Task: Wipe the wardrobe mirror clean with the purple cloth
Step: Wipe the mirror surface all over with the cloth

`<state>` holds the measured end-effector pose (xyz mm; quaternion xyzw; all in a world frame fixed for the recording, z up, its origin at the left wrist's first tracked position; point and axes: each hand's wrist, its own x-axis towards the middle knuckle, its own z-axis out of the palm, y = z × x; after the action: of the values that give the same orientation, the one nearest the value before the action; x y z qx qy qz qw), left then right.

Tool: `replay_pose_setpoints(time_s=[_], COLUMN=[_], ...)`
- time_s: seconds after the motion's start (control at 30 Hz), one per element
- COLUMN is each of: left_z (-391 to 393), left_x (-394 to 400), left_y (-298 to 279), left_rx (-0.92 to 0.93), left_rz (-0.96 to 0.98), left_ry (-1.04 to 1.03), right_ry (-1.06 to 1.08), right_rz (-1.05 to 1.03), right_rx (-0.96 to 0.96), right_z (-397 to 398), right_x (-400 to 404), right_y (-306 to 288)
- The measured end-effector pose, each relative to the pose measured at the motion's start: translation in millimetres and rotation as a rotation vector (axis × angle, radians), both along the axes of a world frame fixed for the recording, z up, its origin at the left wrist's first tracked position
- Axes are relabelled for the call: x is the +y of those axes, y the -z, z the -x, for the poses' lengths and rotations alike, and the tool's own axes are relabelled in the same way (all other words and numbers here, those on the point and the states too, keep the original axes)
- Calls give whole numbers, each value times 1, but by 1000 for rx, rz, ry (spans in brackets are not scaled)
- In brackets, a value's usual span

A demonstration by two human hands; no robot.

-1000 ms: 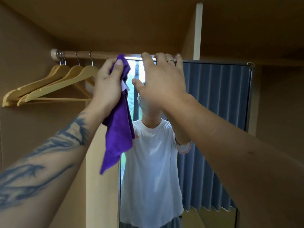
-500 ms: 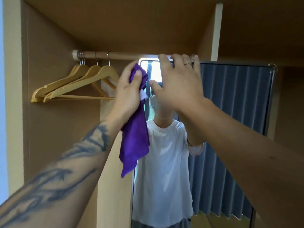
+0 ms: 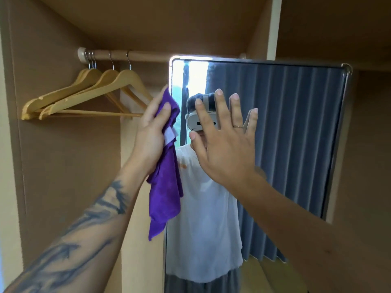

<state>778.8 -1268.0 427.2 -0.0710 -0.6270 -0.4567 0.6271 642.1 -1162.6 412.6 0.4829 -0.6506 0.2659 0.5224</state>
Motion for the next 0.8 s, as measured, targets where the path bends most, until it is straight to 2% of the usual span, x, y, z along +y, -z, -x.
replay_pose_setpoints(time_s=[0.13,0.23,0.3,0.47,0.53,0.63,0.8], left_z=[2,6,6,3,7,12,18], left_x=[13,15,10,1,-2,-5,-6], left_y=[61,79,59,-36,-46,-23,53], left_rx=[-22,-28,-14,-6,-4,-49,-73], left_rz=[-29,-59,-64,64,87,70,-56], left_ry=[-107,-179,-211,-316,-349,-349,-357], right_ry=[15,16,15,6,12,22,43], right_rz=[36,65,83,130,132,127,125], right_rx=[-3,-4,13,24,29,39,65], right_z=[0,1,2,5,5,6,9], right_x=[-8,-12,-14,-18,-19,-20,-22], right_y=[8,12,14,16,16,18,23])
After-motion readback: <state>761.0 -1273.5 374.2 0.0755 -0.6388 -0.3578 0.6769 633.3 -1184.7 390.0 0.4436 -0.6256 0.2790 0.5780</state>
